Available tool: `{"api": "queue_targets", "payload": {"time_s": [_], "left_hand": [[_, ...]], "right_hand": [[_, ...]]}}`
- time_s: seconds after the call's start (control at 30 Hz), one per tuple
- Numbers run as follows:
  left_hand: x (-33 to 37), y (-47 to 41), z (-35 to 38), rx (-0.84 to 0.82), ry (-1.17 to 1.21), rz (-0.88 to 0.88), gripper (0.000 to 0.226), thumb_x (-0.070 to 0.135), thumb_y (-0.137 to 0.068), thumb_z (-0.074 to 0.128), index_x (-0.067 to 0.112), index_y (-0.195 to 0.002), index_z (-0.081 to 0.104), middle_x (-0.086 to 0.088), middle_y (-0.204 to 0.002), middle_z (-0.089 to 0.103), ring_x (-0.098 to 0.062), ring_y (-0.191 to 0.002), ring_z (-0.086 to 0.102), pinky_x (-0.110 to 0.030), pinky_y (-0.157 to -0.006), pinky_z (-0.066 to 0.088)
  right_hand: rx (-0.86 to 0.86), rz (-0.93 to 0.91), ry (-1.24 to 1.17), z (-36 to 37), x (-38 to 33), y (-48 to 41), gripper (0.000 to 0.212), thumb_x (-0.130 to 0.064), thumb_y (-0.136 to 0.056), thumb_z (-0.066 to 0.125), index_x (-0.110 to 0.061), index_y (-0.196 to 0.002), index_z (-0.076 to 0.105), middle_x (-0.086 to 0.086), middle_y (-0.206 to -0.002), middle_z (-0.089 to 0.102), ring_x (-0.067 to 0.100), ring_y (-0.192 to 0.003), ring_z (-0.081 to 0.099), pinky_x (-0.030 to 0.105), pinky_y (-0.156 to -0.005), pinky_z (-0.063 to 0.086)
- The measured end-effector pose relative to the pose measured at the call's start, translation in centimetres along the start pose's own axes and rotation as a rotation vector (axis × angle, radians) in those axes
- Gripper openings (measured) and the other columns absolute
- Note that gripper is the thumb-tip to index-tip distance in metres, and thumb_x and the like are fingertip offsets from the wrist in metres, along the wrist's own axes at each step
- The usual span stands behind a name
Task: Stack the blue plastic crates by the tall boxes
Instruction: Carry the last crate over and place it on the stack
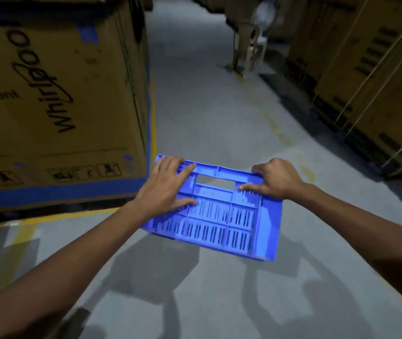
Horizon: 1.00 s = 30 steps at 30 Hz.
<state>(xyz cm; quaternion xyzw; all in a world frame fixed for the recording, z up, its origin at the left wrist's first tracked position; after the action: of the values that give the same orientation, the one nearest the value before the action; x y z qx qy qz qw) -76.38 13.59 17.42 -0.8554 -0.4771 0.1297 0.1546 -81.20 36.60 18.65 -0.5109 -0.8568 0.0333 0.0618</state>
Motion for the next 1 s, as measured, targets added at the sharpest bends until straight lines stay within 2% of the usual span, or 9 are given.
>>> {"api": "queue_targets", "payload": {"time_s": [0.07,0.13,0.23,0.3,0.37,0.57,0.7,0.83,1.0], "left_hand": [[-0.3,-1.2,-3.5,0.066,-0.016,-0.007,0.101,0.084,-0.067,0.054,0.014,-0.139,0.043,-0.017,-0.129,0.044,-0.035,-0.12,0.042,-0.05,-0.105,0.031],[-0.3,-2.2,-5.1,-0.003,-0.029,0.012,0.107,0.092,-0.065,0.041,0.017,-0.14,0.041,-0.013,-0.128,0.047,-0.032,-0.12,0.044,-0.048,-0.104,0.034],[-0.2,-3.2,-6.7,-0.083,0.022,0.052,0.095,0.09,-0.073,0.028,0.02,-0.136,0.043,-0.006,-0.117,0.057,-0.027,-0.108,0.055,-0.04,-0.087,0.042],[-0.2,-4.2,-7.9,-0.052,0.095,0.057,0.078,0.083,-0.082,0.02,0.02,-0.114,0.054,-0.006,-0.101,0.064,-0.029,-0.094,0.061,-0.038,-0.072,0.045],[-0.1,-5.1,-8.1,-0.047,0.098,0.041,0.074,0.082,-0.081,0.015,0.019,-0.088,0.053,-0.008,-0.08,0.063,-0.033,-0.079,0.061,-0.038,-0.06,0.044],[3.5,-9.2,-7.3,0.001,0.165,-0.007,0.079,0.091,-0.067,0.023,0.015,-0.062,0.044,-0.005,-0.055,0.055,-0.031,-0.065,0.059,-0.034,-0.052,0.029],[6.6,-12.4,-6.3,-0.059,0.362,-0.073,0.083,0.097,-0.052,0.045,0.014,-0.052,0.047,0.002,-0.042,0.043,-0.016,-0.047,0.047,-0.031,-0.049,0.03],[12.1,-14.5,-5.5,-0.12,0.393,-0.03,0.069,0.088,-0.05,0.063,0.019,-0.052,0.052,0.008,-0.044,0.048,-0.007,-0.047,0.048,-0.027,-0.048,0.031],[18.9,-16.2,-4.4,-0.154,0.391,0.029,0.07,0.088,-0.047,0.064,0.019,-0.061,0.063,0.009,-0.054,0.058,-0.009,-0.056,0.057,-0.026,-0.05,0.037]], "right_hand": [[0.078,-0.04,0.056,-3.9,-0.5,0.1,0.081,-0.093,-0.064,0.022,-0.02,-0.073,0.058,0.007,-0.056,0.056,0.032,-0.062,0.058,0.03,-0.051,0.029],[0.118,-0.066,0.104,-6.8,-0.9,0.4,0.084,-0.094,-0.065,0.025,-0.02,-0.076,0.063,0.007,-0.056,0.057,0.03,-0.061,0.057,0.03,-0.051,0.028],[0.181,-0.079,0.132,-10.4,-0.7,1.1,0.085,-0.096,-0.065,0.025,-0.02,-0.07,0.063,0.001,-0.049,0.049,0.024,-0.053,0.05,0.03,-0.048,0.03],[0.199,-0.064,0.138,-11.9,-0.3,2.0,0.087,-0.097,-0.061,0.02,-0.022,-0.069,0.062,-0.003,-0.047,0.042,0.02,-0.052,0.044,0.028,-0.047,0.027],[0.185,-0.058,0.147,-12.9,0.3,3.0,0.085,-0.096,-0.06,0.022,-0.022,-0.069,0.062,-0.003,-0.048,0.045,0.018,-0.051,0.044,0.027,-0.046,0.021],[0.113,0.128,0.057,-13.9,5.3,6.5,0.075,-0.093,-0.06,0.043,-0.021,-0.068,0.059,-0.003,-0.06,0.056,0.015,-0.059,0.051,0.029,-0.051,0.034],[0.065,0.275,-0.114,-12.8,8.2,10.8,0.078,-0.09,-0.07,0.034,-0.015,-0.059,0.05,-0.002,-0.056,0.051,0.018,-0.057,0.05,0.033,-0.052,0.031],[0.035,0.466,-0.21,-10.1,9.3,15.2,0.076,-0.08,-0.084,0.025,-0.012,-0.059,0.048,0.004,-0.059,0.054,0.022,-0.062,0.054,0.033,-0.055,0.035],[0.109,0.705,-0.23,-8.2,9.8,18.8,0.072,-0.072,-0.092,0.018,-0.016,-0.059,0.051,0.001,-0.065,0.053,0.026,-0.071,0.054,0.036,-0.064,0.04]]}}
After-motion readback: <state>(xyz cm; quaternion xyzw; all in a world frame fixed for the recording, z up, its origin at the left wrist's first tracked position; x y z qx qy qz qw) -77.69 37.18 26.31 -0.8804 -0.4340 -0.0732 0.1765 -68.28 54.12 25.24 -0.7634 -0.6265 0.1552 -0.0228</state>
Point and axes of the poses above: each hand's wrist, its own y-axis away from the middle knuckle, its own z-axis out of the palm, x = y × z, the point moved 9 cm from there along -y, towards the middle knuckle
